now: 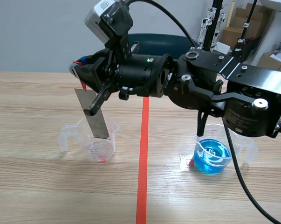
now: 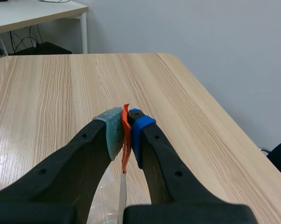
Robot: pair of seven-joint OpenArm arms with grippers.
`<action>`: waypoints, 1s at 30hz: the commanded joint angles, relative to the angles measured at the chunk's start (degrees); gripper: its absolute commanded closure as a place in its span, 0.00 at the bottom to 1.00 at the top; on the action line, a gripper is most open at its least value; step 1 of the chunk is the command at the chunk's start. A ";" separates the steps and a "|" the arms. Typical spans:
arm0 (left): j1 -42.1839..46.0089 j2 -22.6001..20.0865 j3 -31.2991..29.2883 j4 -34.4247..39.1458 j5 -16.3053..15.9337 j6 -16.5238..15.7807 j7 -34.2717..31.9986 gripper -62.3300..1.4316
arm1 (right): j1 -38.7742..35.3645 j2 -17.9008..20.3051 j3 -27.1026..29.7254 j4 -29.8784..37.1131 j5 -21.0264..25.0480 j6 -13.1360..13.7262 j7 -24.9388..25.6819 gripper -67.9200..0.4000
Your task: Do the redox reaction experiment. put the plate into the left beaker
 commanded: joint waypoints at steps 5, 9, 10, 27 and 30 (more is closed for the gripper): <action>0.09 0.44 -0.46 0.70 -0.37 -0.07 -1.18 0.00 | -0.61 -1.64 0.35 -1.62 -3.19 -0.13 3.98 0.99; 0.09 0.44 -0.46 0.70 -0.37 -0.07 -1.18 0.00 | -1.33 -2.32 0.11 -3.32 -5.81 0.24 6.64 0.99; 0.09 0.44 -0.46 0.70 -0.37 -0.07 -1.18 0.00 | -1.51 -2.49 0.02 -3.76 -6.71 0.28 7.56 0.99; 0.09 0.44 -0.46 0.70 -0.37 -0.07 -1.18 0.00 | -3.56 -3.76 -0.02 -7.80 -10.45 -0.39 11.41 0.96; 0.09 0.44 -0.46 0.70 -0.37 -0.07 -1.18 0.00 | -3.54 -3.76 -0.02 -7.80 -10.45 -2.29 11.61 0.89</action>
